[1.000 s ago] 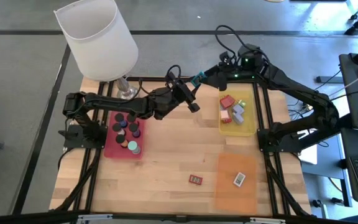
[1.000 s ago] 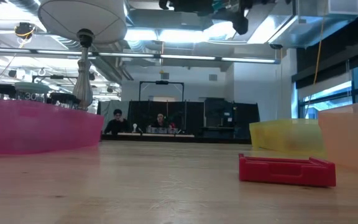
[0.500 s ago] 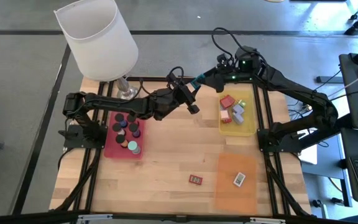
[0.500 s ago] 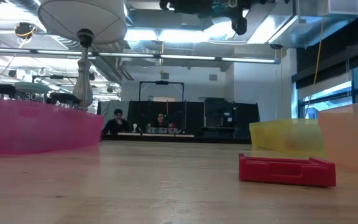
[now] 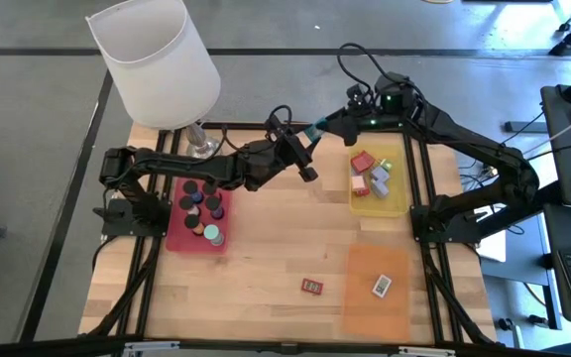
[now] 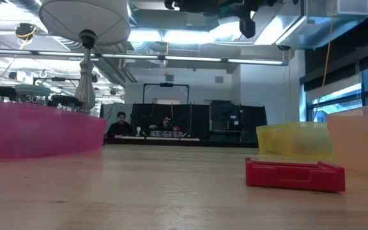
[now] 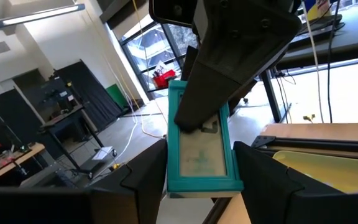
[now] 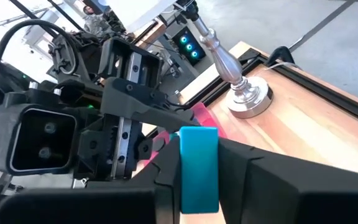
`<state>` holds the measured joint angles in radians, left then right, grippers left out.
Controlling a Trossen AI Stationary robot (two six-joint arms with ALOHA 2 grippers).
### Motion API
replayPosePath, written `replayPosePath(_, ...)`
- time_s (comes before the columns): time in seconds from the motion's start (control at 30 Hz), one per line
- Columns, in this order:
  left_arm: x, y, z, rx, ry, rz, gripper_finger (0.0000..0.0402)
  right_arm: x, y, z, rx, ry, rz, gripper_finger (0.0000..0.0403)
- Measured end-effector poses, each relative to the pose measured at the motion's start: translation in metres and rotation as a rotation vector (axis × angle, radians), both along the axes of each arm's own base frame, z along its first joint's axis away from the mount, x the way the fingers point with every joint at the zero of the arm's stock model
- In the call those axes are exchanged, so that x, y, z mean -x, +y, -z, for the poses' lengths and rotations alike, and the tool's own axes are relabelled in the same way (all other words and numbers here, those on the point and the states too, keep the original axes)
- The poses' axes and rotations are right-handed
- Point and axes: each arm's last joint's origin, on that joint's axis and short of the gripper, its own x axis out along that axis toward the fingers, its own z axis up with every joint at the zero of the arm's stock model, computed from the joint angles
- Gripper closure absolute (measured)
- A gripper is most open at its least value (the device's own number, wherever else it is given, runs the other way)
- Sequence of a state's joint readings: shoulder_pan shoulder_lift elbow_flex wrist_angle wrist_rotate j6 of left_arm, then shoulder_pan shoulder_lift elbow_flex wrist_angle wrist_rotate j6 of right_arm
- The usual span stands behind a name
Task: Pick & Place Office items
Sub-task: Put the blue digital clock into the orange bin
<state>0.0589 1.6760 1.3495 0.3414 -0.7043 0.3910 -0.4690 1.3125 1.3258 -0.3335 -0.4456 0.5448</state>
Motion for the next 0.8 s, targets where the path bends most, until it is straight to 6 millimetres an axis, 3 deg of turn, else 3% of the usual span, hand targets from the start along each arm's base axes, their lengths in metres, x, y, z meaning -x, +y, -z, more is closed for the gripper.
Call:
replayPosePath(0.4, 0.0, -0.011, 0.001, 0.017, -0.005, -0.029, 0.0211, 0.01, -0.001, 0.0, 0.019, 0.038, 0.014, 0.0343)
replayPosePath(0.8, 0.002, -0.003, 0.026, 0.347, 0.021, 0.073, 0.0161, 0.039, 0.0, 0.011, -0.044, 0.24, 0.042, 0.0343)
